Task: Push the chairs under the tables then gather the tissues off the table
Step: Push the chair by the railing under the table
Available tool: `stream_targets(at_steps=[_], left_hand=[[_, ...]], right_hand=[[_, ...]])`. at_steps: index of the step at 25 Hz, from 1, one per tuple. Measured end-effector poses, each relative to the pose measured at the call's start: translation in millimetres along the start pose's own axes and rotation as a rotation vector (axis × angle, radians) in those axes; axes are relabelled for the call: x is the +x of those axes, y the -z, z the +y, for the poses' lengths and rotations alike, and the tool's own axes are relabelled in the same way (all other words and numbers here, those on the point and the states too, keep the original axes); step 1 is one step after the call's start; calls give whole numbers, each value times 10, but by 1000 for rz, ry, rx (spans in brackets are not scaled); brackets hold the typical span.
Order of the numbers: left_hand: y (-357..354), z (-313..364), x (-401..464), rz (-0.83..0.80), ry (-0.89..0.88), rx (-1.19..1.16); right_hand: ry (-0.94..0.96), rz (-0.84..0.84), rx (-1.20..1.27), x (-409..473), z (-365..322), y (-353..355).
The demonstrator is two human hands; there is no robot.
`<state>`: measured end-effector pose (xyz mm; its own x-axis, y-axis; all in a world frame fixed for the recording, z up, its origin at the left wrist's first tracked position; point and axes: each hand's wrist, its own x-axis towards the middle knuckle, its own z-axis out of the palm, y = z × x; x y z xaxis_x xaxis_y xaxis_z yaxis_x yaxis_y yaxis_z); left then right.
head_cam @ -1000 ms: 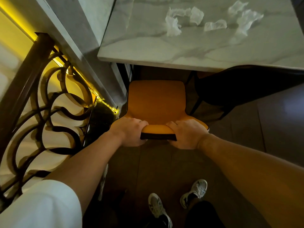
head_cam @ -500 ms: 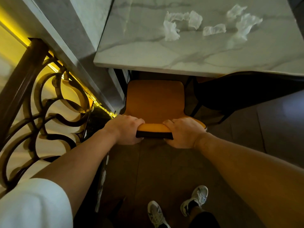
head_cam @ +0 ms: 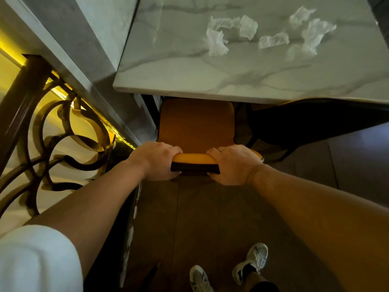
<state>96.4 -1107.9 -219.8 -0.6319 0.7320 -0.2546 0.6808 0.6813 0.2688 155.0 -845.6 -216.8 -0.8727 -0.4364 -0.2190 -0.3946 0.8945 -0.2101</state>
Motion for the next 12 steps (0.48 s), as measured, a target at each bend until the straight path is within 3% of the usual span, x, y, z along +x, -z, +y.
stream_targets(at_steps=[12], left_hand=[[212,-383,364,-22,1,-11]], right_hand=[[-15,9,-3,440,183,174]])
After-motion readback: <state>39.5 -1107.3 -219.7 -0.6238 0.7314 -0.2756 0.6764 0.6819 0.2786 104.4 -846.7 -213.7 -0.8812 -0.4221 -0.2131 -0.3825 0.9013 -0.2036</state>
